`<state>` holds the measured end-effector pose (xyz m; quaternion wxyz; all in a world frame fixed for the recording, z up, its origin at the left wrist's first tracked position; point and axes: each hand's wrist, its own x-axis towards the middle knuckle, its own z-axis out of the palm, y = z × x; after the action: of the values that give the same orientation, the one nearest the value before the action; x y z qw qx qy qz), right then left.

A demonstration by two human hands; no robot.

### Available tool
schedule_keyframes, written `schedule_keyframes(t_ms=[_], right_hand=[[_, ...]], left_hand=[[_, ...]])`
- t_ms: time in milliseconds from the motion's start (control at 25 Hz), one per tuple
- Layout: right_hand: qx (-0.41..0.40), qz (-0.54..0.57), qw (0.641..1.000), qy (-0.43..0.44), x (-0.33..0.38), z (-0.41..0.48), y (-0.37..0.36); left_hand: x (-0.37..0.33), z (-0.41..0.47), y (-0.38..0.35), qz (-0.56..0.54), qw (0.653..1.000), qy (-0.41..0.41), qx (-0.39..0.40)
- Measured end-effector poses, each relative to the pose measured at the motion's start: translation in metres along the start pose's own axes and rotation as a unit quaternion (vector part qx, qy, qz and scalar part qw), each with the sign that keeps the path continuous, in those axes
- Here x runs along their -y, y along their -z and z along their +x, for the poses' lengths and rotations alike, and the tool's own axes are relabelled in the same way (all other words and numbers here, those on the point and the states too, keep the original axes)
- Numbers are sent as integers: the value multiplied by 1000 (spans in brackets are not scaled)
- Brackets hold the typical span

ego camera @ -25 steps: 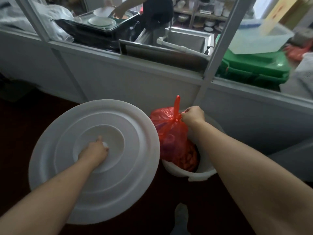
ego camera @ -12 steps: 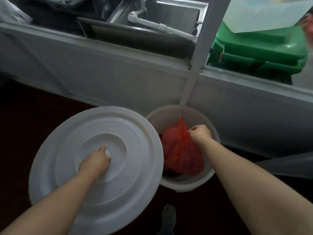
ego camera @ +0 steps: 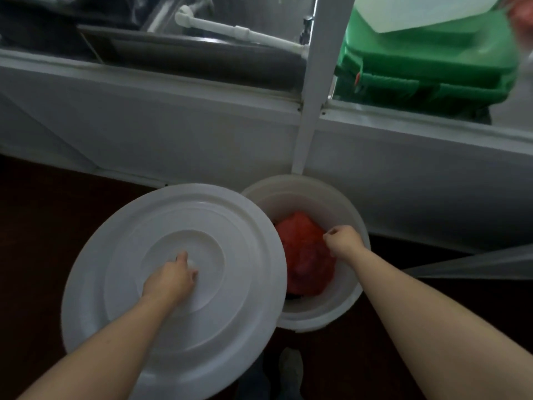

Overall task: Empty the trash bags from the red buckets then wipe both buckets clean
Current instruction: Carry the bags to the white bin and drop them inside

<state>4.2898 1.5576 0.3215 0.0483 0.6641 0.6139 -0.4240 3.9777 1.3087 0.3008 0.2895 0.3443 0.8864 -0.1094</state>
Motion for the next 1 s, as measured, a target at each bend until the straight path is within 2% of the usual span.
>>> schedule_keyframes(t_ms=[520,800,1000], right_hand=[[-63,50,994,-76,-36,9,1],[-68,82,991,-79,-90,54,-24],[-58,111,988,-85,-133,91,-37]], left_hand=[[-119,61,-17,25,984,-172,39],[-204,90,-60,50,961,-271,14],[-255,116,-97,84,952,-294,11]])
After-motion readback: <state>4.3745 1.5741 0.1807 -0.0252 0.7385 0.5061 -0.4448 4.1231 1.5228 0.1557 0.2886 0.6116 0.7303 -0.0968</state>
